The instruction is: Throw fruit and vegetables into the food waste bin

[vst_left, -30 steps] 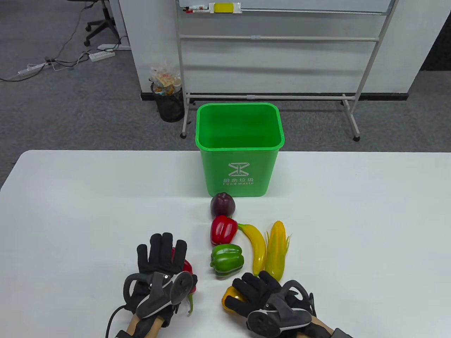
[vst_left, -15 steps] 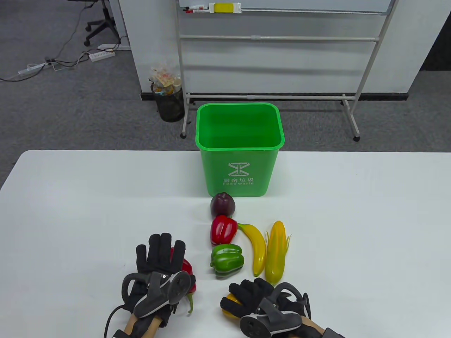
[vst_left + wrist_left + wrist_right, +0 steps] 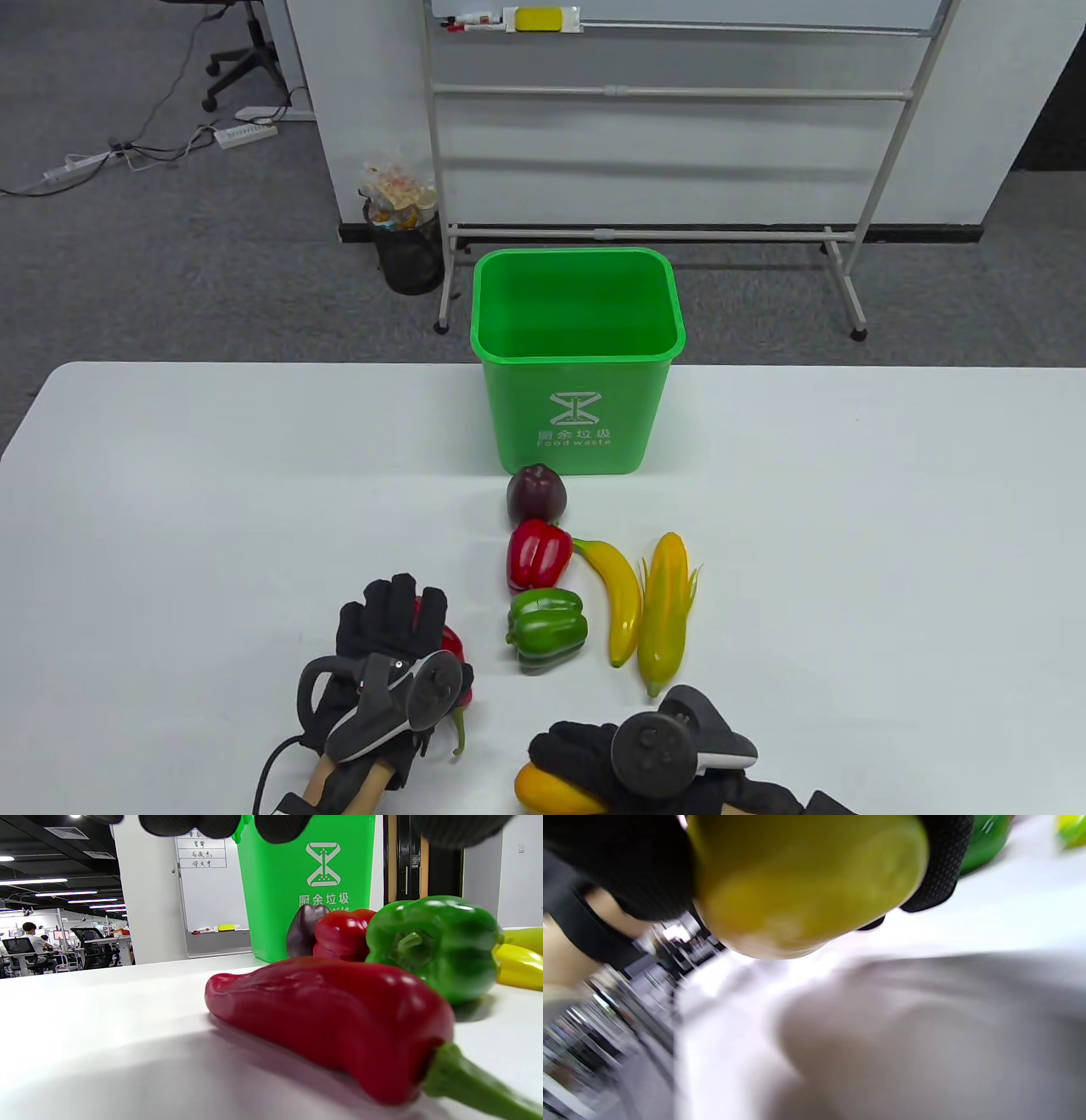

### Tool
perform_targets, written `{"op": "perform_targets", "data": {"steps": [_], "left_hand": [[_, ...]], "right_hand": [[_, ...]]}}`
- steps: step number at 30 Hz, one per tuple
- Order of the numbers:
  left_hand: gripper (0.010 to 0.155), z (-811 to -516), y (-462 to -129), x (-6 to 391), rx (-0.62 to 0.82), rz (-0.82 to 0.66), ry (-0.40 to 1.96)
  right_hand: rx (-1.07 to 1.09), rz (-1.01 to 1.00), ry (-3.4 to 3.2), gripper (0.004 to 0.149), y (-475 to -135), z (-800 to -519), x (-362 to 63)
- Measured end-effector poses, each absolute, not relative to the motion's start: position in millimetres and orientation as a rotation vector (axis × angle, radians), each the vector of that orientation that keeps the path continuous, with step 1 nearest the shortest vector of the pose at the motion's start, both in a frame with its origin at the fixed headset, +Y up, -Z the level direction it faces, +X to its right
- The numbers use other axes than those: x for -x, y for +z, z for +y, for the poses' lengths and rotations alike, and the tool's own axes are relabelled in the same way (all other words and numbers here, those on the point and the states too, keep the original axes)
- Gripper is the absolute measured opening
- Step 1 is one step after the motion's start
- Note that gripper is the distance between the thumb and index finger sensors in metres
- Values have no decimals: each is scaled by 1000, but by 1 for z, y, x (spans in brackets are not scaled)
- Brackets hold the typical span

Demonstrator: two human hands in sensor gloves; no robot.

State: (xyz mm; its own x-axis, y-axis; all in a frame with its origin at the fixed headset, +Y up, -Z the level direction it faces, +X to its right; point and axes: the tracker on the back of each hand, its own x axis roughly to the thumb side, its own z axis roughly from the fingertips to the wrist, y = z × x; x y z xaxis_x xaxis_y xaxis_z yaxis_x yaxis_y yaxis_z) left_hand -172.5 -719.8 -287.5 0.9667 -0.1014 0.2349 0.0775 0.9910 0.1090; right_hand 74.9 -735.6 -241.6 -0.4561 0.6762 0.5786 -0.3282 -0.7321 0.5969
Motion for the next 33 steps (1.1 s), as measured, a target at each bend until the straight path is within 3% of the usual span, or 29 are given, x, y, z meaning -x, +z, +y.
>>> {"op": "perform_targets", "data": {"steps": [2,4,9,11,14,18,22,28,33], "left_hand": [[89,-720,-288,172,-95,-243,-92],[88,-720,-288,172,-94,-243,-91],[88,-720,-288,173,-98,-237,-79],[89,-721,-288,173,-93,-234,-82],[88,-719,-287,172,-92,-233,-63],[88,-716,-286,172,-110,-245,-77],[88,-718,-287,175,-98,-235,-72],[88,-718,-287,173,-100,-233,-81],[87,-721,-288,170,-91,-234,-96]], "right_hand": [[-961,639,1885,87,-251,-726,-79],[-835,620,1578,87,-272,-697,-79],[-575,150,1290,88,-385,-535,-80],[-413,133,1376,96,-423,-506,-89],[-284,146,1570,100,-438,-514,-111],[-294,185,1639,93,-420,-553,-137],[-333,120,1766,86,-394,-570,-154],[-576,43,2215,72,-353,-579,-155],[-877,8,2700,68,-328,-636,-146]]}}
